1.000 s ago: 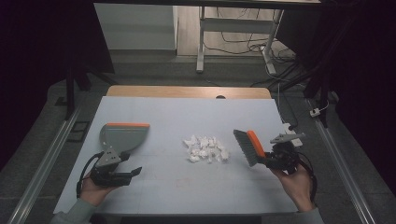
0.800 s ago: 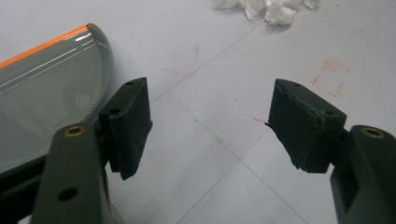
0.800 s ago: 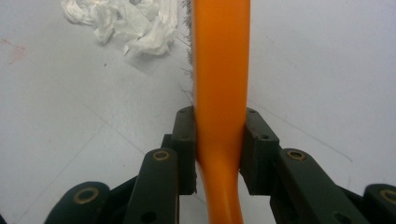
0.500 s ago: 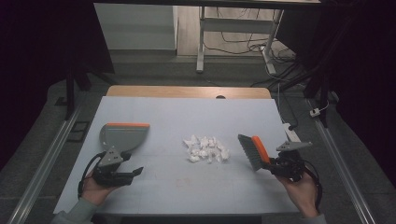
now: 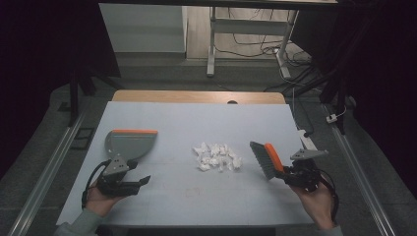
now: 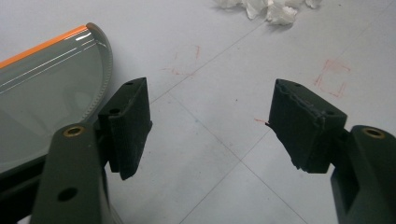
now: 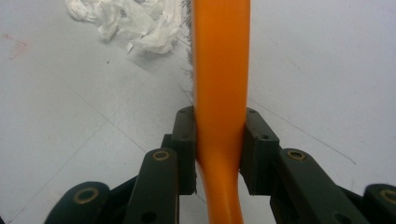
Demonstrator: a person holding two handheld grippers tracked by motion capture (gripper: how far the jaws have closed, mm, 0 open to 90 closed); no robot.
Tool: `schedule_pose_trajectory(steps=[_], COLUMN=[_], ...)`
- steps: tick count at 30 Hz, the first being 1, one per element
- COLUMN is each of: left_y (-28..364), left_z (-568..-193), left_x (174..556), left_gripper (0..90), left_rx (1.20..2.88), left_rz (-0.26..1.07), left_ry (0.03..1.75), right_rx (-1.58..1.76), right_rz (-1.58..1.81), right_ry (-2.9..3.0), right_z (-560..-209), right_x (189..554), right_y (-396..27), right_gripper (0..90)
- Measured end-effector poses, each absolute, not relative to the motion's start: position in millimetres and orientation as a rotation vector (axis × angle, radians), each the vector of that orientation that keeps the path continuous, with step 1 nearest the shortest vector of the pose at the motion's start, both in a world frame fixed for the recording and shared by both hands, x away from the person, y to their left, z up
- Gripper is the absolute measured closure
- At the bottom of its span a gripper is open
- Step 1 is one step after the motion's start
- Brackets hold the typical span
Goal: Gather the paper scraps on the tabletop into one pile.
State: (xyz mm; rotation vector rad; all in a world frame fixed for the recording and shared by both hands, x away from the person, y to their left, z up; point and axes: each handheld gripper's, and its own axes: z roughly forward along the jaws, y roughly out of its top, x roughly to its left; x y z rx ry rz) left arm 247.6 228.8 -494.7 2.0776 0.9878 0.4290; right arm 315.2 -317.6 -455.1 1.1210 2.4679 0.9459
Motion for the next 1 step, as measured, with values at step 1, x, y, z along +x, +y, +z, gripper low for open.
schedule_pose_trajectory(steps=[1], left_y=[228.8], left_z=[-494.8], left_x=[247.7], left_gripper=[29.9], left_rx=[2.078], left_rz=[0.429], left_ry=[0.988], right_rx=[1.117], right_rz=[0.948], right_ry=[2.469], right_z=[-454.7], right_x=[314.8], right_y=[-317.1], right_gripper=[70.7])
